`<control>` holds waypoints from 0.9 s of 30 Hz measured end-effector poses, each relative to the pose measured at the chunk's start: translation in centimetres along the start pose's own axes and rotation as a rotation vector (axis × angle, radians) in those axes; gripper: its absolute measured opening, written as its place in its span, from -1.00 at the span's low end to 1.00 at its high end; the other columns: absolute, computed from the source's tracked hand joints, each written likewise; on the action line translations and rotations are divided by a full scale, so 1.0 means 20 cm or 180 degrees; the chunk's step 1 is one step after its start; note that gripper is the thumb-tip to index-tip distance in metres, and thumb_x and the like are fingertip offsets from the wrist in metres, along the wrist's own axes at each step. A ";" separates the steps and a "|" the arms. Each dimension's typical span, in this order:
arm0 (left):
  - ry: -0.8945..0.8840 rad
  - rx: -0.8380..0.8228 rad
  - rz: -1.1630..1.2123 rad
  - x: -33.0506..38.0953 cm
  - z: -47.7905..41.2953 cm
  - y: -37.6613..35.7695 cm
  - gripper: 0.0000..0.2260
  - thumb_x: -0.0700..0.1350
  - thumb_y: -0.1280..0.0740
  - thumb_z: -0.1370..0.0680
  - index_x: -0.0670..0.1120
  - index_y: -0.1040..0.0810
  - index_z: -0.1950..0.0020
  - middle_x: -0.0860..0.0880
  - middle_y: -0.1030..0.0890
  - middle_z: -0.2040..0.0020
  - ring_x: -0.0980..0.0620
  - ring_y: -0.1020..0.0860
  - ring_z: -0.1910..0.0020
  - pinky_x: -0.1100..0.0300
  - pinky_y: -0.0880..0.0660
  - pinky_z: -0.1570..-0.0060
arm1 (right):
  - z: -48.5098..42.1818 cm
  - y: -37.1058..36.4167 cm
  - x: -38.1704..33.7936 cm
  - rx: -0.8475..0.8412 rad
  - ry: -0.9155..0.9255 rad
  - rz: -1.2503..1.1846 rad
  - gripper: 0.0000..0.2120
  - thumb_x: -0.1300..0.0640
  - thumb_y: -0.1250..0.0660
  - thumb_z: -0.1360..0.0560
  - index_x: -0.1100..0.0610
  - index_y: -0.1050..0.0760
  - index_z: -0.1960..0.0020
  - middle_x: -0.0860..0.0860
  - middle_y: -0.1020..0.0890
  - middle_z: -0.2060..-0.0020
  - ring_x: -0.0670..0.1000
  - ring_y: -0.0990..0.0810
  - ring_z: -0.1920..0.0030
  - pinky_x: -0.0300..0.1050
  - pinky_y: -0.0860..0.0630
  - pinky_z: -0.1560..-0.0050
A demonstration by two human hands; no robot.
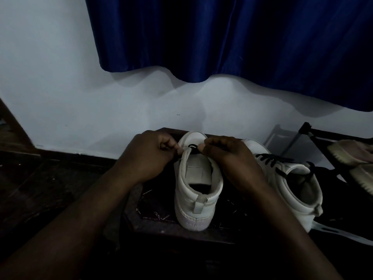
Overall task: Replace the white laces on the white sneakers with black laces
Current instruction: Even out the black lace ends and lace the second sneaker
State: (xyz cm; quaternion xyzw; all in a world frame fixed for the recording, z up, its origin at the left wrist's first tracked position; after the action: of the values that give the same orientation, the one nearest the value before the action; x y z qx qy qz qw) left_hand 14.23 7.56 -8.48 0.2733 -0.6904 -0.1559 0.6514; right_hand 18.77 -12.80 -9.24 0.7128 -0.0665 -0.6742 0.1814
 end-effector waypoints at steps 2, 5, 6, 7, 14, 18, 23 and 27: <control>-0.0046 0.0073 -0.0155 0.00 0.00 0.01 -0.91 -0.02 -0.44 -0.53 0.08 -0.69 0.17 0.14 -0.67 0.30 0.26 -0.58 0.34 0.25 -0.47 0.25 | 0.01 0.00 -0.01 -0.0078 0.0019 0.0205 -0.44 -0.38 -0.52 -0.22 -0.09 -0.70 -0.10 -0.09 -0.73 -0.04 -0.09 -0.70 -0.08 0.14 -0.63 -0.20; 0.0013 0.0152 0.0183 -0.01 -0.01 0.01 -0.88 -0.03 -0.41 -0.61 0.05 -0.63 0.14 0.13 -0.72 0.20 0.13 -0.67 0.18 0.02 -0.60 0.05 | 0.03 0.02 -0.03 -0.0059 0.0072 0.0463 -0.49 -0.28 -0.49 -0.30 -0.10 -0.68 -0.18 -0.15 -0.71 -0.07 -0.17 -0.67 -0.09 0.04 -0.60 -0.23; 0.0058 0.0116 0.0335 -0.01 -0.01 0.01 -0.86 -0.07 -0.38 -0.63 0.02 -0.61 0.13 0.16 -0.72 0.21 0.18 -0.66 0.19 0.04 -0.58 0.06 | 0.04 0.02 -0.04 -0.0015 0.0082 0.0502 -0.56 -0.21 -0.49 -0.36 -0.09 -0.68 -0.20 -0.16 -0.71 -0.07 -0.19 -0.66 -0.09 0.01 -0.59 -0.23; 0.0119 0.0069 0.0494 0.00 0.00 0.00 -0.84 -0.11 -0.35 -0.65 0.00 -0.59 0.13 0.19 -0.71 0.22 0.23 -0.65 0.22 0.08 -0.56 0.08 | 0.04 0.03 -0.04 0.0030 0.0088 0.0530 -0.62 -0.14 -0.50 -0.42 -0.08 -0.68 -0.20 -0.16 -0.71 -0.06 -0.20 -0.65 -0.09 0.00 -0.59 -0.24; 0.0634 -0.0409 0.1732 0.04 0.03 0.04 -0.85 -0.14 -0.22 -0.72 -0.11 -0.45 0.04 -0.16 -0.75 -0.01 -0.22 -0.69 -0.11 -0.19 -0.55 -0.25 | 0.05 0.05 -0.08 0.0114 0.0217 0.0738 -0.76 -0.01 -0.45 -0.49 -0.06 -0.73 -0.14 -0.15 -0.75 0.01 -0.21 -0.67 -0.03 -0.13 -0.58 -0.16; 0.0683 -0.0514 0.1892 0.05 0.05 0.05 -0.89 -0.12 -0.20 -0.73 -0.09 -0.43 -0.02 -0.19 -0.74 -0.04 -0.25 -0.61 -0.07 -0.18 -0.51 -0.24 | 0.06 0.05 -0.09 0.0181 0.0331 0.0885 -0.77 0.00 -0.45 -0.49 -0.06 -0.74 -0.12 -0.17 -0.75 0.01 -0.28 -0.64 0.01 -0.32 -0.53 -0.03; 0.0589 -0.0308 0.1846 0.06 0.04 0.05 -0.88 -0.11 -0.25 -0.71 -0.12 -0.48 -0.02 -0.14 -0.74 -0.06 -0.28 -0.67 -0.13 -0.29 -0.49 -0.31 | 0.05 0.05 -0.07 0.0133 0.0383 0.0918 -0.78 -0.01 -0.44 -0.50 -0.07 -0.74 -0.13 -0.19 -0.75 -0.02 -0.29 -0.64 -0.02 -0.35 -0.53 -0.07; 0.0169 0.0256 0.1181 0.06 0.03 0.06 -0.79 0.01 -0.43 -0.60 -0.14 -0.62 0.04 -0.06 -0.75 0.10 -0.11 -0.72 0.08 -0.18 -0.61 -0.17 | 0.05 0.05 -0.05 0.0089 0.0335 0.0593 -0.82 -0.07 -0.44 -0.54 -0.08 -0.75 -0.08 -0.19 -0.75 0.00 -0.24 -0.67 -0.05 -0.05 -0.60 -0.21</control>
State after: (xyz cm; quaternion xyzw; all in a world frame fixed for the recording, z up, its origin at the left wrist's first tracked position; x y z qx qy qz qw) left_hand 13.53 7.72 -6.86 0.1713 -0.7172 0.0019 0.6755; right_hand 17.90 -13.46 -7.98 0.7404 -0.1323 -0.6151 0.2366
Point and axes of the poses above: each hand's wrist, its own z-axis away from the middle knuckle, its own y-axis out of the back of the hand, x = y × z, the point moved 2 cm from there along -z, towards the middle knuckle
